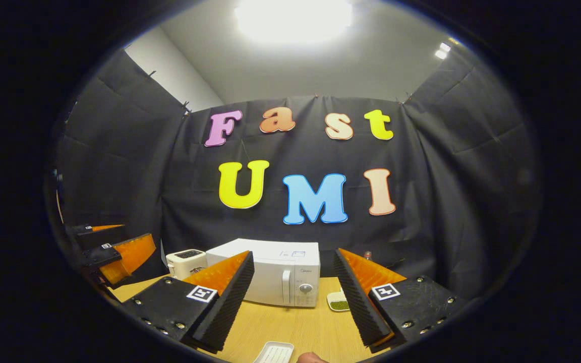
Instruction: Open the microwave oven with the left hand, put the food in, and close the microwave oven.
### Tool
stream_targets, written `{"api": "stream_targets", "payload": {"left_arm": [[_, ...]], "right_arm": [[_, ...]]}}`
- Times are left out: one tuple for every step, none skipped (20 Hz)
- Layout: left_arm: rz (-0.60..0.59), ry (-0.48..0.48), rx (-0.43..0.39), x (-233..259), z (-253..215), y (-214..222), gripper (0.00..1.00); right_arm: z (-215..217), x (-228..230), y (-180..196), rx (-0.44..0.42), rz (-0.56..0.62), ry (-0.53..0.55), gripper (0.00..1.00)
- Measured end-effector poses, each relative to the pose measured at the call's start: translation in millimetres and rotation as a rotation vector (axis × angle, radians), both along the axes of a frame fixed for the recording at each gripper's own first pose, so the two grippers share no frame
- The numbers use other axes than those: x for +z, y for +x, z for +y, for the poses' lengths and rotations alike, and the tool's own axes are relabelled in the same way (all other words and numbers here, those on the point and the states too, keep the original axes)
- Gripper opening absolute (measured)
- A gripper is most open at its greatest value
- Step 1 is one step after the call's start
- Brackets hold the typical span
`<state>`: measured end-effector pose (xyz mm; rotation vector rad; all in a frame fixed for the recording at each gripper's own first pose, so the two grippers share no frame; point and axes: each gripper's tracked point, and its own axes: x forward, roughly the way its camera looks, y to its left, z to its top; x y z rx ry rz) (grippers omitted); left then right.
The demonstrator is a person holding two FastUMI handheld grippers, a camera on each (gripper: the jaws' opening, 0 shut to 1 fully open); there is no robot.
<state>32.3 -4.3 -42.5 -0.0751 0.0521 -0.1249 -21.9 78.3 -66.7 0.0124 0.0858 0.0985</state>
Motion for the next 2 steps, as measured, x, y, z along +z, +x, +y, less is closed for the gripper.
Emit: {"api": "stream_targets", "payload": {"left_arm": [[0.004,0.003,0.005,-2.6,5.2,-1.5,1.0],[0.006,0.009,0.019,-4.2,11.5,-1.1,1.0]], "right_arm": [[3.7,0.4,0.2,0.001,0.0,-0.001,0.96],[6.7,0.7,0.1,0.002,-0.003,-0.003,0.96]]}}
